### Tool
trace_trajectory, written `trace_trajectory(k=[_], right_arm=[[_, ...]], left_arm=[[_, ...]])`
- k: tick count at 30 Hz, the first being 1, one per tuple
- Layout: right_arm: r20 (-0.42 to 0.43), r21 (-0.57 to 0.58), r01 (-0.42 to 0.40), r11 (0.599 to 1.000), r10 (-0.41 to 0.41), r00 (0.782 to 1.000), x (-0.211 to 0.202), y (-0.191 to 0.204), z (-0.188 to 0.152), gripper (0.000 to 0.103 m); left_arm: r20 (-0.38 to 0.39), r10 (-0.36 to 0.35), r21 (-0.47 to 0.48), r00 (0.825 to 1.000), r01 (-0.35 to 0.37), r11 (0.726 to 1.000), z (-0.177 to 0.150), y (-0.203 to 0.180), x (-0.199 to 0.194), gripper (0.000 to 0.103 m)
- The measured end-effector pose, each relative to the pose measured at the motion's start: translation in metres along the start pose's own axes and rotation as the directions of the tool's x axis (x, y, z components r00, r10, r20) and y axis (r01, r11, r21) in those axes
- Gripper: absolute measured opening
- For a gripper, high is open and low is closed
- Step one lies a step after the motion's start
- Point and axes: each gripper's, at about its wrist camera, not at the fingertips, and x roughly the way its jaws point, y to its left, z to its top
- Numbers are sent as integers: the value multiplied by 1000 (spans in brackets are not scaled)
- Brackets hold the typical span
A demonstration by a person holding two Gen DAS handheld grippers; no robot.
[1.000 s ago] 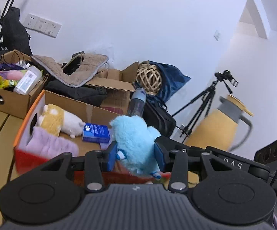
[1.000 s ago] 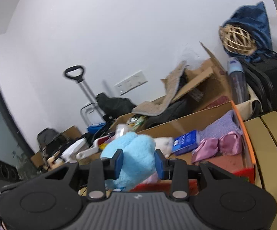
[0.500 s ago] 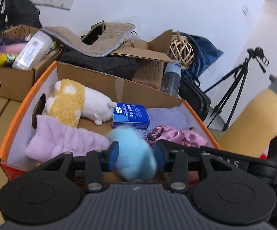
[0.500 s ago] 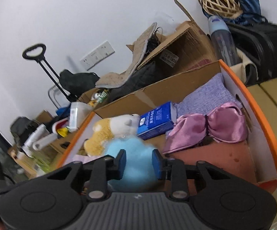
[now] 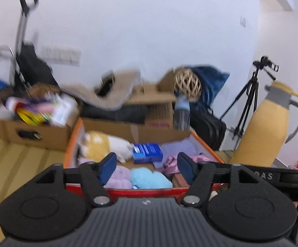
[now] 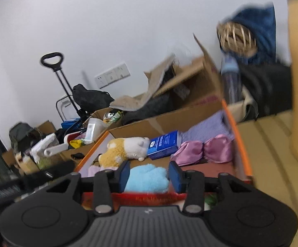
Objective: Organize soft objects
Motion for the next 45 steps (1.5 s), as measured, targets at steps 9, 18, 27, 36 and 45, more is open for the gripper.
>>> trace_trajectory(k=[9, 18, 27, 36, 45], right_arm=[[72, -145, 69, 987, -59, 996, -132, 34, -57, 67], [-41, -198, 42, 979, -51, 998, -229, 74, -146, 80], [-17, -215, 70, 974, -75, 997, -263, 86, -166, 80], [-2, -231, 107, 967, -110, 994, -220, 87, -155, 80], [-21, -239, 129, 962, -138, 990, -111, 73, -121, 78]], left_arm=[[-29, 158, 71, 987, -156, 985, -64, -12, -126, 82], [-45, 199, 109, 979, -193, 975, -113, -25, -230, 94], [-9, 197, 93, 980, -195, 976, -120, -28, -260, 95], [-39, 240, 51, 970, -238, 970, -118, -4, -218, 95], [-118, 249, 76, 961, -241, 968, -98, 30, -118, 87]])
